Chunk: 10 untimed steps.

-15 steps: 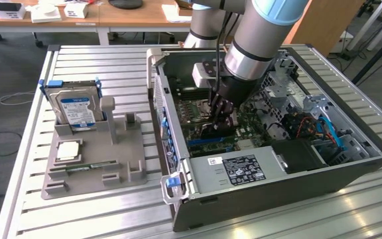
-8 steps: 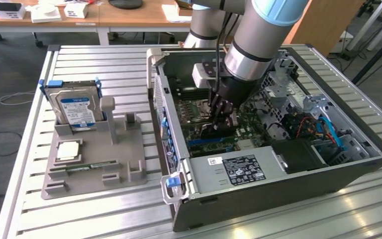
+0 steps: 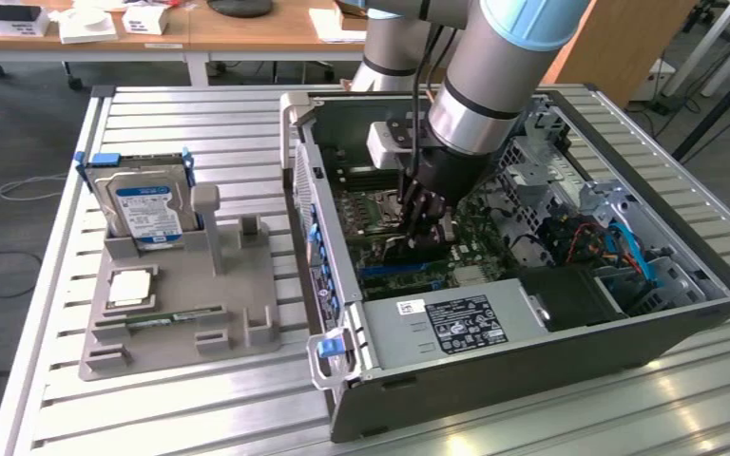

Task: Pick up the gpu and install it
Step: 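Insert the gpu into the slot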

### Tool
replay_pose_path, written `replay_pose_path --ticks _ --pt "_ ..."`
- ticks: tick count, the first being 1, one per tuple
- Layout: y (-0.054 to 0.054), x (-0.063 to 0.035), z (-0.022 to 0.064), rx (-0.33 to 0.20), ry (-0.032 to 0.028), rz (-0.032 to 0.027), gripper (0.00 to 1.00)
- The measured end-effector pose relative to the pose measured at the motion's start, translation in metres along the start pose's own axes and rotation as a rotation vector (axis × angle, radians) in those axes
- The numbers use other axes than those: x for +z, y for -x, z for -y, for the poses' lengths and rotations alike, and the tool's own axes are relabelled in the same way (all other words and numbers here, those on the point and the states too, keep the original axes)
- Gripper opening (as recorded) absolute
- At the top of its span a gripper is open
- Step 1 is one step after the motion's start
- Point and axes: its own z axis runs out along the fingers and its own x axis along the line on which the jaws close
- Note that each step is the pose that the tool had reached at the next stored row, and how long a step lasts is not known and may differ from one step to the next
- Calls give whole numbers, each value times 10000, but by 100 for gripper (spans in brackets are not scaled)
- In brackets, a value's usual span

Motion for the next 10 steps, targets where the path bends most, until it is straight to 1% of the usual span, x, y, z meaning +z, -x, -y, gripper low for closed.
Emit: replay_pose_path --ticks 10 --pt "0 9 -1 0 -1 2 27"
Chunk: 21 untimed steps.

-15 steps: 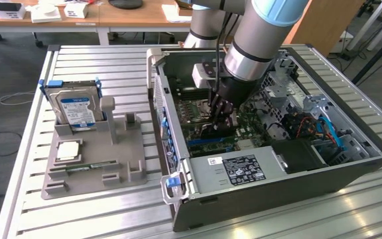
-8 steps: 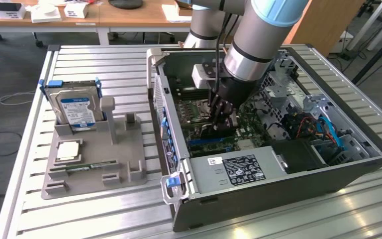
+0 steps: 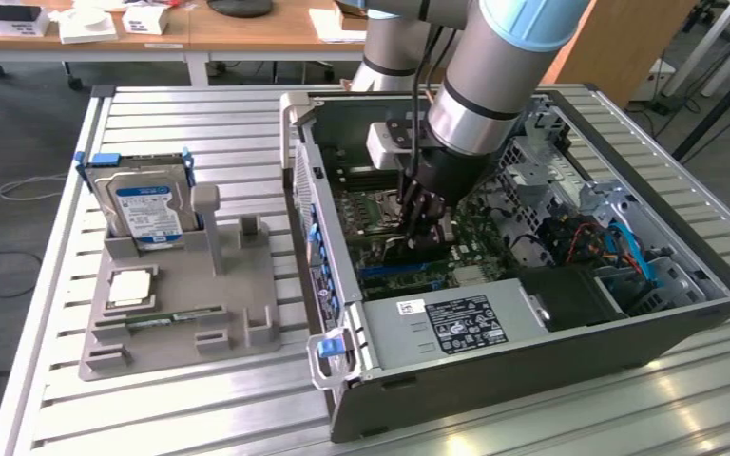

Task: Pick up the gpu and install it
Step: 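Insert the gpu into the slot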

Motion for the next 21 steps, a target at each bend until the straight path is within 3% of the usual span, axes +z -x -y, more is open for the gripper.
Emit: replay_pose_path --ticks 21 --pt "-7 -15 -17 0 -2 -1 27"
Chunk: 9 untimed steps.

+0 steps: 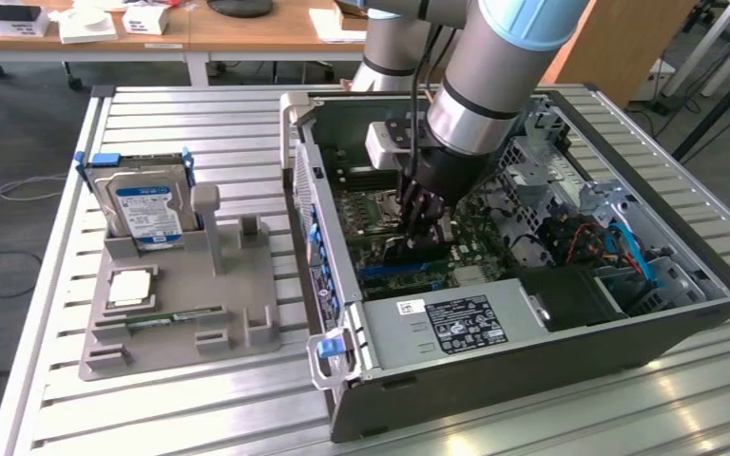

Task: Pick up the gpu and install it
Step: 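Insert the gpu into the slot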

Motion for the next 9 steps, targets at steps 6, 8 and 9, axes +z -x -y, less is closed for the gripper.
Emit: replay_pose_path --ticks 6,8,9 --pt "-4 0 0 0 0 1 27" --pt "-4 5 0 0 1 -1 27" --pt "-4 5 0 0 1 -2 27"
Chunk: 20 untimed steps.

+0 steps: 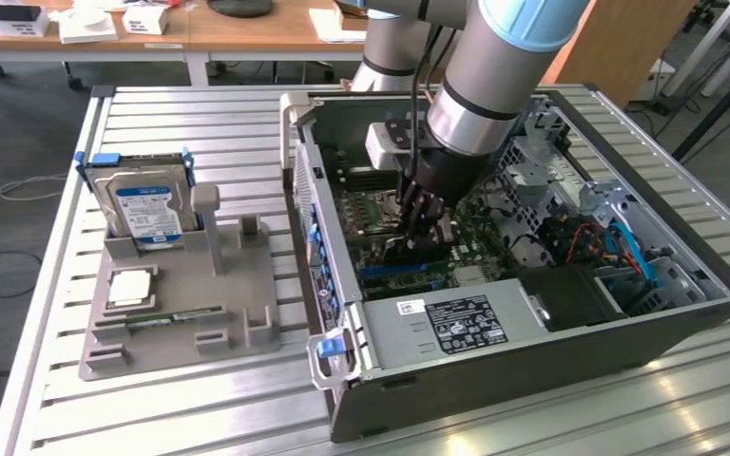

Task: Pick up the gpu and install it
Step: 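Insert the gpu into the slot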

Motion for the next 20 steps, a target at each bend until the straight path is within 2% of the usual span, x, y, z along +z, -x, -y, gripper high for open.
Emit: replay_pose_path --ticks 20 --pt "0 22 3 0 -1 2 27"
